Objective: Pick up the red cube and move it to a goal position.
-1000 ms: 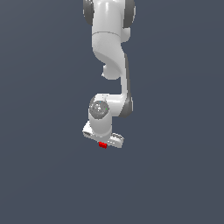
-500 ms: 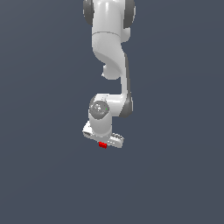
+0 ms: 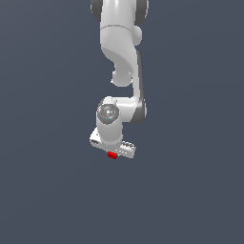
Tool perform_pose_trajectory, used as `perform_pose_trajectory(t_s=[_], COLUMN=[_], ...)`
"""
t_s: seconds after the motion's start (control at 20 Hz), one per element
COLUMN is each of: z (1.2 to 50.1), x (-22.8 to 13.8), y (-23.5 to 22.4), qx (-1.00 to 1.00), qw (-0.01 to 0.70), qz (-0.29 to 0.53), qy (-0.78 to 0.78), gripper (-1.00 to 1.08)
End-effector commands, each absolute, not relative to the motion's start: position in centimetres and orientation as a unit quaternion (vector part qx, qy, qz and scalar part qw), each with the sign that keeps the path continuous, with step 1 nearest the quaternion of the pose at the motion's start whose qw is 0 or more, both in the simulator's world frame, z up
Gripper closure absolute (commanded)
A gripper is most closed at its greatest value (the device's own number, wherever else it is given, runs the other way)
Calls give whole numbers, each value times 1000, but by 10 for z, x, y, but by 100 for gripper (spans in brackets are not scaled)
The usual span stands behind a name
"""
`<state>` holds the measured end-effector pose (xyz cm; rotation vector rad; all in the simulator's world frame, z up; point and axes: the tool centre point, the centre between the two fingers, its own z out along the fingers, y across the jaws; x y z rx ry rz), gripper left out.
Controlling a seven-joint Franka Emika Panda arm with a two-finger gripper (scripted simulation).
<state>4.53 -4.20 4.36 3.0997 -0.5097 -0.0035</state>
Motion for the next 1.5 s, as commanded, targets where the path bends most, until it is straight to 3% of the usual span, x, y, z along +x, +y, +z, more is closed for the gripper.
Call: perform_pose_trajectory(t_s=[0.0, 1.45], z=[58, 368], x=[44, 1], y=[-41, -14], qx=[987, 987], qw=[0, 0], qz=[0, 0], qy=[-162, -163], gripper=[108, 108])
